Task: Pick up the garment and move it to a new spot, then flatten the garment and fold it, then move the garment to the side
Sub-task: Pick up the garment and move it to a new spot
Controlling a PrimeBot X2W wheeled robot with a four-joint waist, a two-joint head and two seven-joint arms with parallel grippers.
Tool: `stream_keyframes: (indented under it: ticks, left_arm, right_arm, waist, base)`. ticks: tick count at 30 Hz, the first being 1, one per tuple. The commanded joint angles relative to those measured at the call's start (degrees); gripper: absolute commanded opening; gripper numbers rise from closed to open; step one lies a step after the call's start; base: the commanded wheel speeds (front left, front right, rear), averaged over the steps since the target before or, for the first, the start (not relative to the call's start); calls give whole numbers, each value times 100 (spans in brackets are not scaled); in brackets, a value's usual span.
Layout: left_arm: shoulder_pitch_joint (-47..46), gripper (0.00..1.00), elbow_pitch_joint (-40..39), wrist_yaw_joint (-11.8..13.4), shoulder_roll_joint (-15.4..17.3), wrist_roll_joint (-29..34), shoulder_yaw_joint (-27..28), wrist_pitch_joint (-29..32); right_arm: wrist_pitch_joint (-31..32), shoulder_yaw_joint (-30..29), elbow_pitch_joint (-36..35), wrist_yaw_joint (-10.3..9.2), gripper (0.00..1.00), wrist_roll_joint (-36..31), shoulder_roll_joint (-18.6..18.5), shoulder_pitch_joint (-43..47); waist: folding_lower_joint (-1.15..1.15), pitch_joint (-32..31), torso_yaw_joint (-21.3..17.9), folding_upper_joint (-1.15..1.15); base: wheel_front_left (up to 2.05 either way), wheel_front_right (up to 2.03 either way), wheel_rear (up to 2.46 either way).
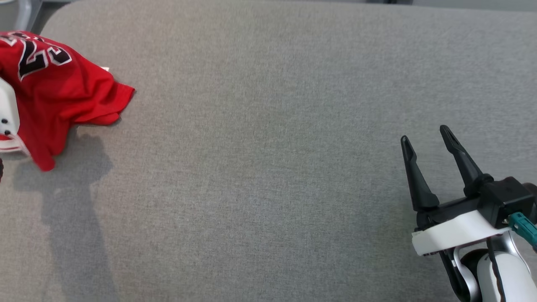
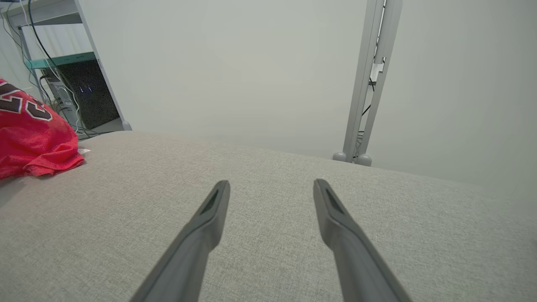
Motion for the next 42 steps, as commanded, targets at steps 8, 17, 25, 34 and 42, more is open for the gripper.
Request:
stream_keyframes:
  ticks: [8,17,25,34,42]
  left_arm:
    - [-365,0,-719,-190,-145,120,-563,197]
    - [-287,0,-2233,-230,-751,-652,-1747,690]
    - [581,0,-3067,-169,-1258,-1355,-2156,870]
    - [1671,0,-1860,328,-1876,-1602,-2173,11]
    - [1707,91,-614,538,-1887,-1671,-1947,-918]
  right_arm:
    - [-294,-118,345,1,100,288,-27,210]
    - [-454,-213,580,1,100,491,-26,400]
    - [-508,-194,624,1,100,626,-26,422]
    - [-648,-115,770,1,100,747,-27,224]
    - [-722,-152,874,1,100,730,-27,196]
  waist:
    - [0,-847,-352,0]
    - [0,-1406,-859,0]
    - [0,-1272,-1294,0]
    - [0,-950,-1694,0]
    - [0,-888,-1809,0]
  base:
    - [0,0,0]
    - [0,0,0]
    - [0,0,0]
    - [0,0,0]
    - [0,0,0]
